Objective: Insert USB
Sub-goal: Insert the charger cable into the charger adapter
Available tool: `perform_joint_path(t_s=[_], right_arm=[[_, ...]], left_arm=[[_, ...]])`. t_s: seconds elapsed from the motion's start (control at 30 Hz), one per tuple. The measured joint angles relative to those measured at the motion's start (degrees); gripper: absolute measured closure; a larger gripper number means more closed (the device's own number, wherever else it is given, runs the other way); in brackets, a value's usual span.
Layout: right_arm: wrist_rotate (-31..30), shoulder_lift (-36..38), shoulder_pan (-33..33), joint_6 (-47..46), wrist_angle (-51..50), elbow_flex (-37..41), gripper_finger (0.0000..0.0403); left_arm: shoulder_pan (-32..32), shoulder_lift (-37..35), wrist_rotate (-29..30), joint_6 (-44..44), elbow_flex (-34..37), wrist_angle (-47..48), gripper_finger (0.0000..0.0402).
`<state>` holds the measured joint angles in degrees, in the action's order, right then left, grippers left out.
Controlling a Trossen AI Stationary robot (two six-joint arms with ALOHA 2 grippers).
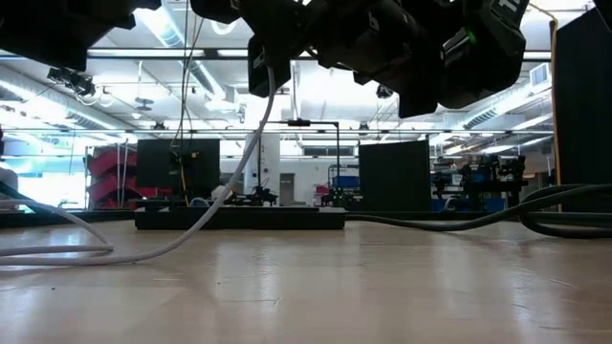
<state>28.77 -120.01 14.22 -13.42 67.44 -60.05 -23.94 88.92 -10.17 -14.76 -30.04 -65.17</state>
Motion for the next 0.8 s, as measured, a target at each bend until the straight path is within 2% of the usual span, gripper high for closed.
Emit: perform_joint_path(t_s=[0.33,0.8], right_arm=[[0.5,-0.1,-0.1,0.5,-4.3,-3.1,0.029],[-1.0,-0.1,0.0,-0.3,-3.6,-3.1,0.029]], left_arm=[[0.0,-0.1,-1.5,-0.2,0.0,-0.2,0.0401],[-0.1,-0.2,-0.2,-1.1,0.0,1.5,0.0401]])
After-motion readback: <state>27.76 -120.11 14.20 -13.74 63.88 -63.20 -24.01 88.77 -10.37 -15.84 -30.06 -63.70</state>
